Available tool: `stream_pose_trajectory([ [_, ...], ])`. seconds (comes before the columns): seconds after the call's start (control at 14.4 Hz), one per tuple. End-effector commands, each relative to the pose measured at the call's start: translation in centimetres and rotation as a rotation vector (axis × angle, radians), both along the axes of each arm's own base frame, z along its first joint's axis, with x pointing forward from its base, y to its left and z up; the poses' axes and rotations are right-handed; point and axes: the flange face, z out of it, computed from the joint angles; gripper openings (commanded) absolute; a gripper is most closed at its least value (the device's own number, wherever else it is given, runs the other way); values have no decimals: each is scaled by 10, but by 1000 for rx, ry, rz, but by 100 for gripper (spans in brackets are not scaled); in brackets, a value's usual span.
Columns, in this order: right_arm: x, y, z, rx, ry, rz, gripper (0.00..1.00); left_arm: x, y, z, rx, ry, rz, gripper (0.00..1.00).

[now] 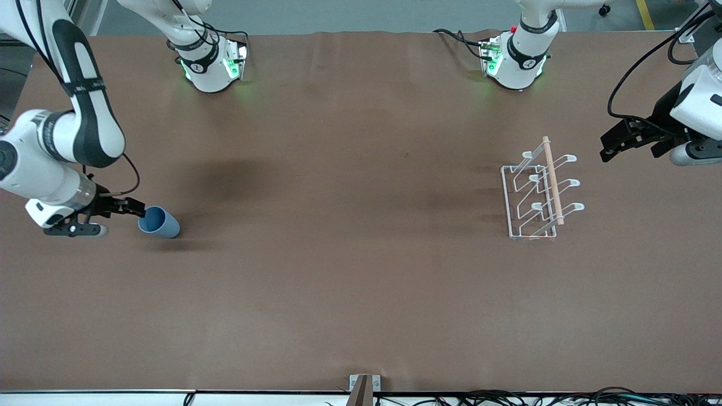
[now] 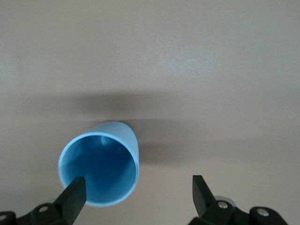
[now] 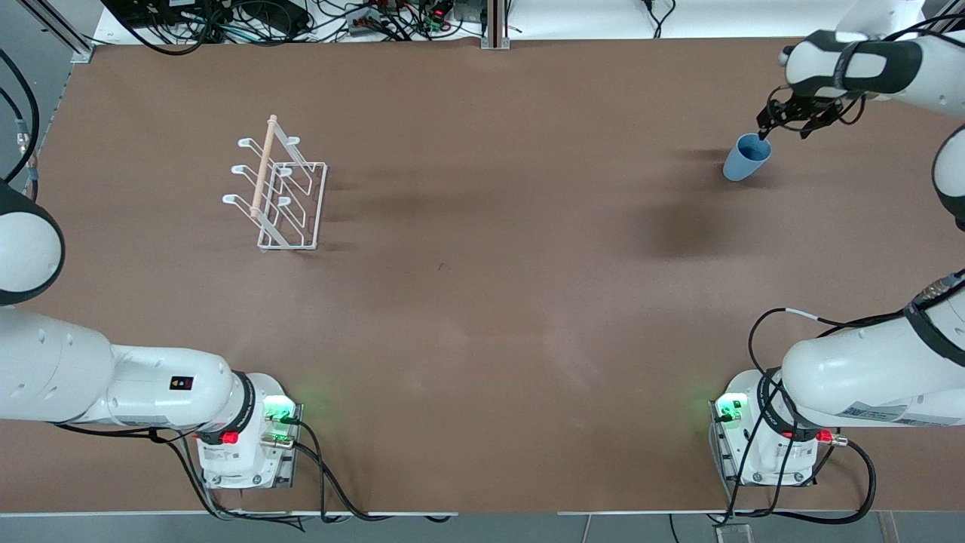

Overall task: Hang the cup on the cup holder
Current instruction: 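Lower the right gripper to the blue cup and grasp its rim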

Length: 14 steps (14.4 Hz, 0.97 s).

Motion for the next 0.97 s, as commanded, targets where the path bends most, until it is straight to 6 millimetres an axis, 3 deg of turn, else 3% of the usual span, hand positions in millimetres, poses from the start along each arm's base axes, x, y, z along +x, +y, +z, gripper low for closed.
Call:
stream_pose_trajectory([
  [0.0, 1, 0, -13, 10, -14, 11, 100, -2, 1, 4, 11, 2, -43, 100],
  [0.28, -3, 4, -37, 9, -25, 17, 88, -4, 1, 1, 11, 15, -42, 100],
  [0.42, -3, 7, -40, 11, -19, 18, 74, -8, 1, 0, 10, 36, -48, 100],
  [0.55, -3, 7, -41, 11, -17, 18, 47, -7, 1, 1, 8, 33, -48, 100],
  [0.83, -3, 7, -47, 26, -11, -2, 5, -8, 0, 1, -11, 33, -72, 100],
  [0.9, -3, 8, -47, 45, -15, -24, 0, -8, -1, 0, -10, 36, -77, 100],
])
